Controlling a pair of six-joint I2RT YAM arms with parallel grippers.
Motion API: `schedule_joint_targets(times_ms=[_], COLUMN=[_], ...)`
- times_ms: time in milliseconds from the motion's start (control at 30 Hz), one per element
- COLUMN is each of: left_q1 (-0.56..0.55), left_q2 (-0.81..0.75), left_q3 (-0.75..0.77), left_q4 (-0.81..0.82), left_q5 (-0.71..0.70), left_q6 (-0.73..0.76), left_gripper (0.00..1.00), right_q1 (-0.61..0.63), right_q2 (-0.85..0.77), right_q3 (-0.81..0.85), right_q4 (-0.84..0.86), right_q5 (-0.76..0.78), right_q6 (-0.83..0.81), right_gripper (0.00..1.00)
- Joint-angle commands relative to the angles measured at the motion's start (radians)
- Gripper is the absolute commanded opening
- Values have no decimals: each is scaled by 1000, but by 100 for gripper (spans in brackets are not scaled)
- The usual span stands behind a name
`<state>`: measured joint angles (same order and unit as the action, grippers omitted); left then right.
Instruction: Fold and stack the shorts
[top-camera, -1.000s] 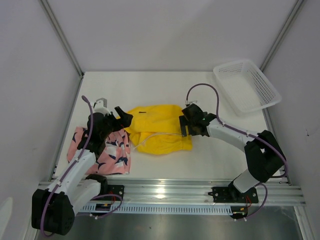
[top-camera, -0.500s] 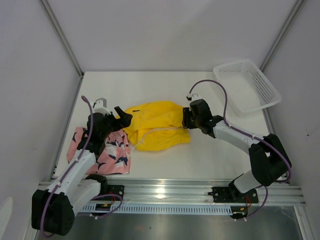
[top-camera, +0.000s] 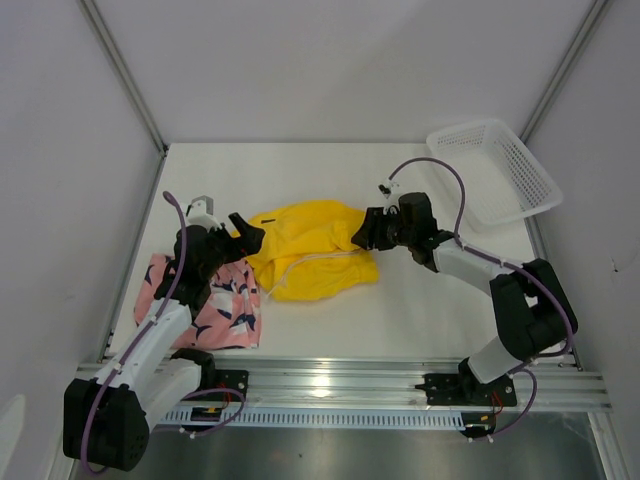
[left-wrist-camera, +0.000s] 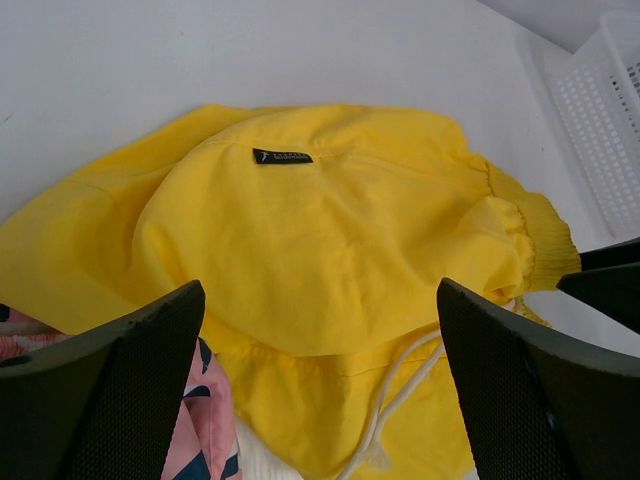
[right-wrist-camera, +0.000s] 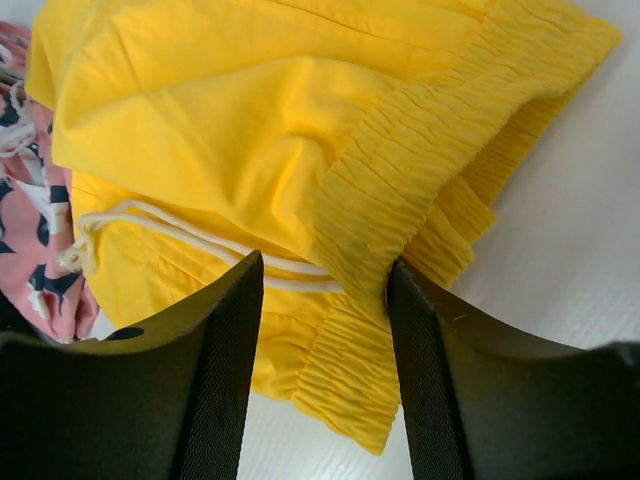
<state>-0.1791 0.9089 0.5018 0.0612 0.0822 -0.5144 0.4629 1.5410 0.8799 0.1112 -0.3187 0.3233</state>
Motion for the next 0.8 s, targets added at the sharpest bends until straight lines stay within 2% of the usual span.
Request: schedule_joint_targets(times_ms=[0, 200, 300, 333, 433, 600, 667, 767], left_q1=[-5, -5, -5, -5, -5, 3, 4, 4], left_q2=[-1, 7, 10, 10, 12, 56, 73, 100], left_q3=[12, 14, 12, 14, 11, 11, 9, 4], left_q4=[25, 25, 22, 22, 22, 40, 60, 94], left_q5=[-2, -1, -5, -7, -15, -1, 7, 22], left_q6=[20, 24, 24, 24, 24, 1, -9, -3], left_gripper=[99, 99, 99, 99, 99, 99, 99, 99], right_q1=[-35, -72, -85, -90, -105, -177, -222, -270], right_q2=[60, 148, 162, 153, 85, -24, -45, -18], right_q3=[-1, 5, 5, 1, 17, 102, 174, 321], right_q4=[131, 206, 251, 266, 249, 211, 187, 63], right_q5=[-173, -269, -301, -324, -324, -393, -422, -444], right_q6=[48, 115, 155, 167, 207, 339, 374, 395], right_gripper=[54, 52, 31, 21, 0, 0, 0, 0])
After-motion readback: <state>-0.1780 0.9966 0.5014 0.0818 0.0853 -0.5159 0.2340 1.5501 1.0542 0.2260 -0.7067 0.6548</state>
